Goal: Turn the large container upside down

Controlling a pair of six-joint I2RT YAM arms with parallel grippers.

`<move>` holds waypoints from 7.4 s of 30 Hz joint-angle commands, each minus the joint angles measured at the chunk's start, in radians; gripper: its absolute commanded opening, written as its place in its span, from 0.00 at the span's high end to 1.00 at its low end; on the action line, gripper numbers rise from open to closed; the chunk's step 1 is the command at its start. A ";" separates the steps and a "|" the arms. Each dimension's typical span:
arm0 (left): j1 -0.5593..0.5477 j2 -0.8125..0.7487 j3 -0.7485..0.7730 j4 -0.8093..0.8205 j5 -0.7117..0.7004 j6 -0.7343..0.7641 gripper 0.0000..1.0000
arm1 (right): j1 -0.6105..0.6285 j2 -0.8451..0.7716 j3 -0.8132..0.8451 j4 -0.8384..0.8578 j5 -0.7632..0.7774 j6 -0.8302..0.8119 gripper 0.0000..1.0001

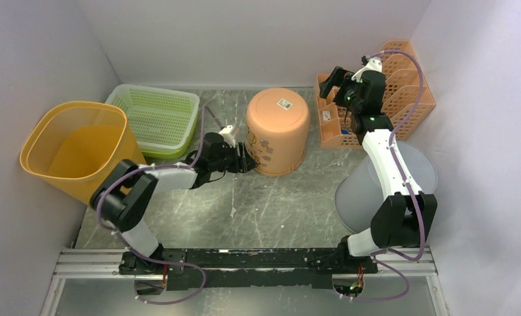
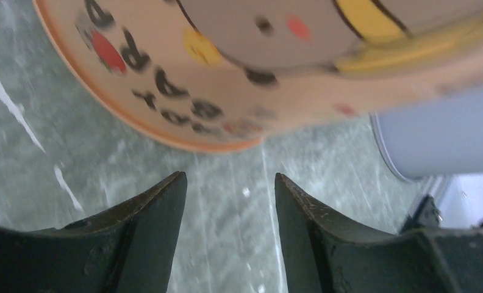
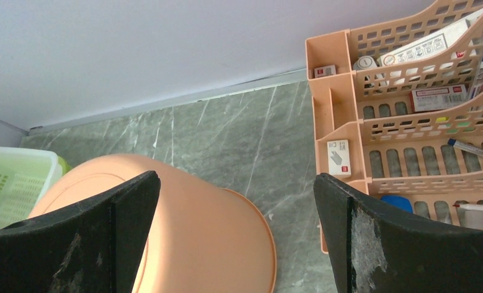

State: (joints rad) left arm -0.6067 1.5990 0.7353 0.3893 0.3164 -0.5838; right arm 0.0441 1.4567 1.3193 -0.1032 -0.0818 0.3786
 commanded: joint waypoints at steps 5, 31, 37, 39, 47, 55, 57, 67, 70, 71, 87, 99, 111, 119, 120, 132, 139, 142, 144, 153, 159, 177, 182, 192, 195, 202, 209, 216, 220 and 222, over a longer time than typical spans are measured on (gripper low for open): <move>-0.007 0.257 0.199 0.240 -0.101 -0.011 0.31 | -0.007 0.002 0.047 -0.027 0.028 -0.024 0.00; 0.132 0.743 1.020 0.018 -0.206 0.040 0.26 | -0.007 -0.074 -0.045 0.050 0.004 0.015 0.00; 0.178 0.601 0.930 -0.052 -0.184 0.101 0.23 | -0.007 -0.063 -0.040 0.042 0.004 0.010 0.00; 0.169 0.521 0.904 -0.142 -0.177 0.157 0.23 | -0.007 -0.060 -0.039 0.042 -0.002 0.010 0.00; 0.099 0.186 0.855 -0.620 -0.287 0.402 0.23 | -0.005 -0.053 -0.050 0.046 -0.049 0.027 0.00; 0.159 -0.170 0.819 -0.863 -0.563 0.475 0.22 | 0.031 -0.061 -0.089 0.029 -0.057 0.020 0.00; 0.189 -0.211 0.837 -0.954 -0.618 0.491 0.23 | 0.038 -0.075 -0.110 0.040 -0.062 0.023 0.00; 0.227 -0.357 0.831 -1.213 -0.983 0.405 0.25 | 0.068 -0.094 -0.152 0.055 -0.074 0.017 0.00; 0.255 -0.399 0.782 -1.239 -1.024 0.382 0.26 | 0.074 -0.097 -0.158 0.055 -0.073 0.016 0.00; 0.264 -0.414 0.765 -1.241 -1.048 0.379 0.26 | 0.075 -0.097 -0.161 0.058 -0.075 0.018 0.00; 0.420 -0.463 0.605 -1.194 -1.089 0.422 0.25 | 0.090 -0.131 -0.176 0.035 -0.062 0.004 0.00; 0.508 -0.453 0.541 -1.134 -0.931 0.459 0.55 | 0.091 -0.136 -0.180 0.034 -0.050 -0.001 0.00; 0.509 -0.498 0.649 -1.226 -0.807 0.471 0.93 | 0.091 -0.136 -0.184 0.040 -0.038 -0.003 0.00; 0.508 -0.551 0.797 -1.215 -0.377 0.431 0.93 | 0.088 -0.128 -0.151 0.023 0.028 -0.018 0.00; 0.507 -0.558 0.806 -1.196 -0.297 0.416 0.93 | 0.089 -0.128 -0.146 0.020 0.035 -0.017 0.00; 0.507 -0.651 0.738 -0.846 0.302 0.126 0.93 | 0.071 -0.091 -0.103 -0.002 0.096 -0.026 0.00; 0.504 -0.743 0.364 -0.242 0.436 -0.286 0.93 | 0.029 -0.072 -0.083 -0.009 0.108 -0.012 0.00; 0.474 -0.755 0.234 -0.060 0.398 -0.377 0.93 | 0.017 -0.075 -0.079 -0.015 0.129 -0.014 0.00; 0.401 -0.746 0.193 0.004 0.355 -0.382 0.93 | 0.006 -0.080 -0.080 -0.013 0.131 -0.012 0.00; -0.043 -0.508 0.181 0.251 0.150 -0.287 0.93 | -0.023 -0.083 -0.078 -0.012 0.115 -0.003 0.00; -0.077 -0.364 0.127 0.540 0.142 -0.385 0.93 | -0.045 -0.095 -0.086 -0.010 0.106 -0.005 0.00; 0.108 0.032 -0.332 1.422 0.100 -0.833 0.93 | -0.055 -0.074 -0.117 0.019 0.078 0.004 0.00; 0.212 0.059 -0.385 1.424 0.154 -0.866 0.93 | -0.054 -0.071 -0.117 0.023 0.075 0.005 0.00; 0.287 0.034 -0.293 1.428 0.167 -1.102 0.93 | -0.054 -0.058 -0.125 0.036 0.071 0.010 0.00; 0.294 0.056 -0.257 1.428 0.151 -1.153 0.93 | -0.055 -0.063 -0.120 0.033 0.079 0.004 0.00; 0.387 0.035 -0.293 1.430 0.128 -1.241 0.93 | -0.055 -0.061 -0.117 0.029 0.095 -0.011 0.00; 0.238 0.045 -0.191 1.428 0.022 -1.280 0.93 | -0.058 -0.050 -0.102 0.028 0.084 0.000 0.00; 0.127 0.143 -0.083 1.430 -0.056 -1.279 0.93 | -0.066 -0.058 -0.100 0.021 0.092 -0.007 0.00; 0.088 0.164 0.013 1.430 -0.091 -1.289 0.93 | -0.067 -0.054 -0.109 0.027 0.086 -0.002 0.00; 0.063 0.184 0.059 1.430 -0.107 -1.295 0.93 | -0.069 -0.052 -0.109 0.028 0.082 0.001 0.00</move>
State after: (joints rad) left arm -0.5049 1.7676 0.6842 1.4647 0.3134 -1.7893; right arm -0.0139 1.4036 1.2003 -0.0948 -0.0032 0.3817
